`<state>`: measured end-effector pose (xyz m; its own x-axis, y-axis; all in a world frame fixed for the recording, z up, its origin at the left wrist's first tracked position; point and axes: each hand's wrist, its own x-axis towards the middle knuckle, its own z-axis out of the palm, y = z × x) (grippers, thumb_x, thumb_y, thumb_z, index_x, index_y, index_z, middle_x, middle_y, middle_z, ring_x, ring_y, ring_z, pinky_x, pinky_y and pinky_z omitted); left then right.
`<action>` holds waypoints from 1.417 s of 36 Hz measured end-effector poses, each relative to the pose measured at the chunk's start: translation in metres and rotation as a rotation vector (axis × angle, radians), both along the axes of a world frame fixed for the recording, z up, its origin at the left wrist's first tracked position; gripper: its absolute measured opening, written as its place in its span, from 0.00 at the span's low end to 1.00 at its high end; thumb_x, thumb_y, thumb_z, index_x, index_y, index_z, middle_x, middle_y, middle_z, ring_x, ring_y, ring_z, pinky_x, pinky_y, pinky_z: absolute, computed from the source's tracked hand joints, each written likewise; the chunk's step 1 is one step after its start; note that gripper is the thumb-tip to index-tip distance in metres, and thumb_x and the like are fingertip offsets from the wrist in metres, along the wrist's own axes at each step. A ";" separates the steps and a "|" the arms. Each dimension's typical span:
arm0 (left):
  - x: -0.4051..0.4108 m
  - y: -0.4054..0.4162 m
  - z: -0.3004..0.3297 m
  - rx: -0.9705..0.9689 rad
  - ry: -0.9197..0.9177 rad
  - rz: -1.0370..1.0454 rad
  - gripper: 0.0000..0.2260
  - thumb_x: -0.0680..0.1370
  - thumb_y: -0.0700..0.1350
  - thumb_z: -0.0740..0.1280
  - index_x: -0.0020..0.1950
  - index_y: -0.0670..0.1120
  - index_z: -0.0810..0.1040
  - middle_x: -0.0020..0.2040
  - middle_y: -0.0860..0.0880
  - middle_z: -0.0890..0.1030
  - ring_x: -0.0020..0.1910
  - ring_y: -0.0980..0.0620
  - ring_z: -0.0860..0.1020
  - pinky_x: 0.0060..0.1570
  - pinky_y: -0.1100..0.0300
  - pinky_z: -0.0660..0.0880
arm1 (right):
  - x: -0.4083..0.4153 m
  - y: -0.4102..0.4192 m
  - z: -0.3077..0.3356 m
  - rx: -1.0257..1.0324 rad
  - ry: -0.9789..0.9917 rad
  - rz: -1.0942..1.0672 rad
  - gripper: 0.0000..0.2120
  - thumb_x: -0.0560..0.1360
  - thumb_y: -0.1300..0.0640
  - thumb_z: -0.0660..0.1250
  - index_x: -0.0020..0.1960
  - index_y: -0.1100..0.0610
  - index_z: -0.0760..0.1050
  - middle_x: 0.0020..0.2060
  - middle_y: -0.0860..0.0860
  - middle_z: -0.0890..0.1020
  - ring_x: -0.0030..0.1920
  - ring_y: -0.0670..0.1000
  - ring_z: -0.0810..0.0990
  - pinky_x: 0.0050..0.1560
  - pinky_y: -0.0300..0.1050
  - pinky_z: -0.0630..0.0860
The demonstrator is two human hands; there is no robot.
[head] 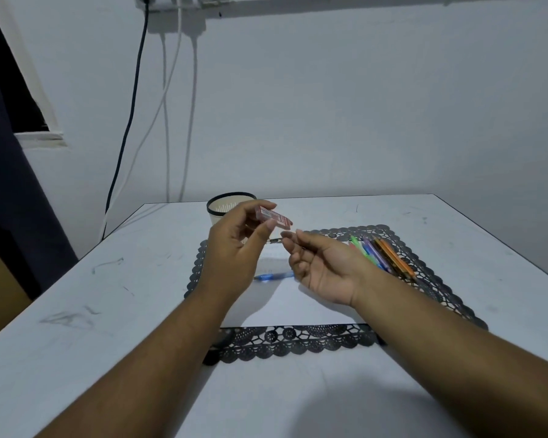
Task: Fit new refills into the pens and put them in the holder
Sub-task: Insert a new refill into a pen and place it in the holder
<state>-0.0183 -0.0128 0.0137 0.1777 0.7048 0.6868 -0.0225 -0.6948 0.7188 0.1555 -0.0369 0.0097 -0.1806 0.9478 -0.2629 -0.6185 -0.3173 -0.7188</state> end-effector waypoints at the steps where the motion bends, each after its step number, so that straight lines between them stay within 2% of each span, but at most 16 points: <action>1: 0.000 0.000 0.000 -0.004 -0.014 -0.006 0.09 0.81 0.42 0.69 0.59 0.52 0.81 0.51 0.52 0.85 0.51 0.48 0.84 0.50 0.56 0.79 | 0.000 0.000 0.001 0.004 0.005 0.001 0.08 0.81 0.58 0.67 0.50 0.62 0.83 0.40 0.54 0.86 0.31 0.46 0.79 0.28 0.35 0.75; 4: 0.001 0.000 -0.002 -0.008 0.059 -0.045 0.09 0.81 0.41 0.70 0.59 0.51 0.81 0.49 0.51 0.84 0.48 0.51 0.83 0.49 0.57 0.79 | -0.001 0.000 0.001 0.009 0.014 -0.007 0.10 0.76 0.58 0.70 0.43 0.63 0.85 0.39 0.55 0.86 0.31 0.47 0.79 0.27 0.36 0.75; 6: 0.000 0.001 -0.003 -0.010 0.058 -0.044 0.09 0.81 0.41 0.70 0.60 0.49 0.81 0.49 0.50 0.85 0.48 0.51 0.84 0.49 0.58 0.79 | -0.001 0.000 0.002 0.015 0.009 -0.005 0.13 0.78 0.58 0.69 0.39 0.63 0.86 0.39 0.55 0.86 0.31 0.48 0.79 0.27 0.36 0.75; 8: -0.002 0.002 0.000 -0.006 0.035 -0.043 0.09 0.81 0.39 0.69 0.60 0.46 0.81 0.49 0.48 0.84 0.48 0.51 0.83 0.49 0.60 0.78 | -0.001 -0.002 0.003 0.025 0.015 -0.006 0.14 0.81 0.58 0.67 0.41 0.63 0.85 0.40 0.55 0.86 0.31 0.48 0.79 0.27 0.36 0.75; 11: -0.005 0.002 0.001 0.008 0.045 -0.038 0.09 0.81 0.38 0.69 0.61 0.46 0.81 0.49 0.49 0.84 0.48 0.51 0.83 0.50 0.61 0.78 | -0.001 -0.002 0.003 0.032 0.019 -0.010 0.09 0.81 0.59 0.66 0.47 0.63 0.83 0.40 0.55 0.86 0.31 0.47 0.79 0.27 0.36 0.76; 17: 0.003 0.001 0.003 -0.021 -0.062 -0.042 0.09 0.81 0.40 0.69 0.58 0.51 0.81 0.50 0.52 0.85 0.50 0.49 0.83 0.49 0.60 0.79 | -0.001 -0.002 0.003 0.051 0.036 0.018 0.09 0.76 0.56 0.70 0.47 0.62 0.85 0.42 0.55 0.86 0.32 0.47 0.80 0.29 0.36 0.77; 19: 0.004 0.003 0.002 -0.029 -0.036 -0.045 0.09 0.81 0.40 0.69 0.59 0.51 0.81 0.50 0.52 0.85 0.49 0.48 0.83 0.49 0.58 0.79 | 0.000 -0.002 0.003 0.056 0.038 0.014 0.10 0.77 0.56 0.70 0.47 0.62 0.85 0.42 0.55 0.86 0.33 0.48 0.80 0.29 0.37 0.77; 22: 0.002 0.006 -0.004 -0.068 0.000 -0.067 0.09 0.82 0.39 0.69 0.60 0.47 0.81 0.50 0.48 0.84 0.49 0.48 0.83 0.49 0.60 0.78 | 0.001 -0.002 0.001 0.039 0.047 0.002 0.11 0.81 0.55 0.67 0.52 0.63 0.83 0.44 0.56 0.86 0.33 0.49 0.80 0.29 0.39 0.77; 25: -0.001 0.006 -0.004 -0.077 -0.036 -0.063 0.08 0.82 0.37 0.69 0.60 0.44 0.81 0.50 0.48 0.84 0.50 0.50 0.83 0.49 0.62 0.78 | 0.002 -0.001 0.001 0.039 0.037 0.018 0.10 0.79 0.56 0.68 0.54 0.62 0.82 0.46 0.56 0.86 0.33 0.50 0.81 0.30 0.40 0.78; 29: 0.002 0.002 -0.002 -0.058 -0.046 -0.084 0.09 0.81 0.38 0.69 0.59 0.47 0.81 0.50 0.47 0.85 0.50 0.49 0.84 0.49 0.58 0.80 | 0.002 -0.001 -0.001 0.046 0.005 0.027 0.09 0.80 0.58 0.67 0.54 0.62 0.82 0.45 0.56 0.86 0.34 0.50 0.81 0.31 0.39 0.79; 34: 0.006 0.001 -0.002 -0.034 0.074 -0.051 0.09 0.81 0.41 0.70 0.60 0.50 0.82 0.47 0.52 0.84 0.45 0.51 0.82 0.48 0.49 0.80 | 0.004 0.001 -0.004 0.059 0.011 0.029 0.12 0.79 0.58 0.68 0.58 0.64 0.81 0.45 0.56 0.85 0.34 0.50 0.81 0.31 0.40 0.79; 38: 0.000 0.007 -0.006 -0.069 0.030 -0.043 0.09 0.80 0.43 0.70 0.59 0.53 0.82 0.46 0.52 0.83 0.44 0.48 0.81 0.44 0.51 0.77 | 0.003 0.001 -0.003 0.055 -0.005 -0.007 0.09 0.76 0.61 0.69 0.54 0.64 0.82 0.42 0.57 0.85 0.33 0.50 0.81 0.29 0.39 0.79; 43: -0.001 0.010 -0.008 -0.053 0.086 -0.017 0.09 0.80 0.45 0.70 0.59 0.54 0.82 0.46 0.51 0.83 0.46 0.43 0.82 0.46 0.44 0.79 | 0.004 0.001 -0.004 0.005 0.002 -0.045 0.06 0.80 0.62 0.68 0.48 0.64 0.82 0.39 0.56 0.84 0.30 0.49 0.81 0.29 0.38 0.79; 47: -0.002 0.010 -0.007 -0.066 0.096 0.002 0.09 0.79 0.46 0.72 0.58 0.54 0.82 0.46 0.51 0.84 0.46 0.45 0.82 0.44 0.48 0.79 | 0.006 0.001 -0.001 -0.010 0.019 -0.075 0.06 0.80 0.62 0.68 0.46 0.63 0.81 0.37 0.55 0.84 0.29 0.48 0.80 0.28 0.37 0.79; 49: -0.003 0.011 -0.007 -0.097 0.090 0.021 0.09 0.78 0.44 0.74 0.57 0.53 0.83 0.46 0.53 0.84 0.46 0.45 0.83 0.42 0.53 0.78 | 0.009 0.002 0.000 -0.002 0.013 -0.104 0.05 0.79 0.62 0.69 0.46 0.62 0.81 0.36 0.55 0.84 0.29 0.47 0.80 0.28 0.37 0.79; 51: -0.004 0.014 -0.008 -0.102 0.141 0.072 0.09 0.78 0.42 0.74 0.56 0.53 0.83 0.47 0.56 0.84 0.44 0.53 0.82 0.42 0.61 0.76 | 0.012 0.003 0.001 0.032 -0.037 -0.149 0.03 0.79 0.62 0.70 0.48 0.62 0.81 0.37 0.55 0.85 0.29 0.47 0.80 0.28 0.37 0.79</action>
<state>-0.0225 0.0009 0.0054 0.2134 0.7839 0.5831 0.1305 -0.6144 0.7782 0.1677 -0.0335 0.0107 -0.0284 0.9712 -0.2365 -0.6298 -0.2011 -0.7503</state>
